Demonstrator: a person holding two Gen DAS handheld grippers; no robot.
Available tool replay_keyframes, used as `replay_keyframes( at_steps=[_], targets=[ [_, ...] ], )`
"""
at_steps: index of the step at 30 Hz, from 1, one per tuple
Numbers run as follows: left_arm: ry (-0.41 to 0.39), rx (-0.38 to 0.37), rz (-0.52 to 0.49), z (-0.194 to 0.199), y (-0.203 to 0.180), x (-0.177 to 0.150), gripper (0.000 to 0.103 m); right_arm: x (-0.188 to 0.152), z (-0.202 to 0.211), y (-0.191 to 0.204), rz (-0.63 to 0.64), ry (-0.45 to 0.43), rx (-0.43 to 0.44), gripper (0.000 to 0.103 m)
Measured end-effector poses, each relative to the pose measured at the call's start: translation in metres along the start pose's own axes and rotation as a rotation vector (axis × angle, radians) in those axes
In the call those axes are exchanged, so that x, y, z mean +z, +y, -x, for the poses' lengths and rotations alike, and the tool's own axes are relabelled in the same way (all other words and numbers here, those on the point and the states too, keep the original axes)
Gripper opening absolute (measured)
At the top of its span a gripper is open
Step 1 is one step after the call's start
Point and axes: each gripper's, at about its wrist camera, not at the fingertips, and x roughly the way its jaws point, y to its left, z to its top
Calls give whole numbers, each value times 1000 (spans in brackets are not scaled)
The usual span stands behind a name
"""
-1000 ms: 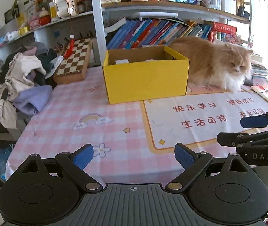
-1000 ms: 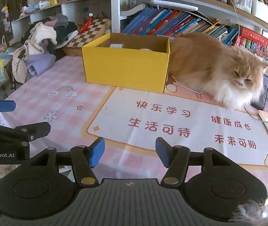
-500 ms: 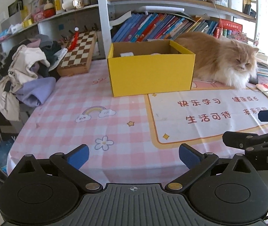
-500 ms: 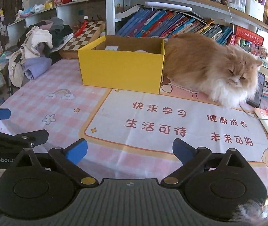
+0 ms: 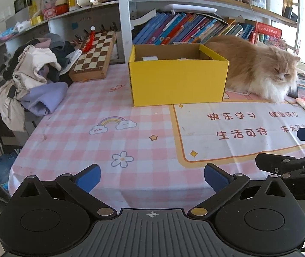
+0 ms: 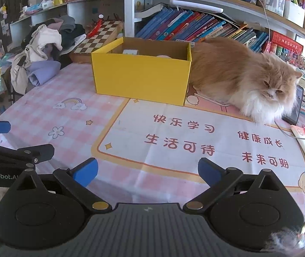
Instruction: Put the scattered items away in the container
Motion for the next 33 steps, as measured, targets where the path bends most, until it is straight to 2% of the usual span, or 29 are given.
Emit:
replay_keyframes(
  at_steps=[33],
  targets=[
    [-9,6,24,2,4,2,103,-3,-2,0,9,10,6,102]
  ],
)
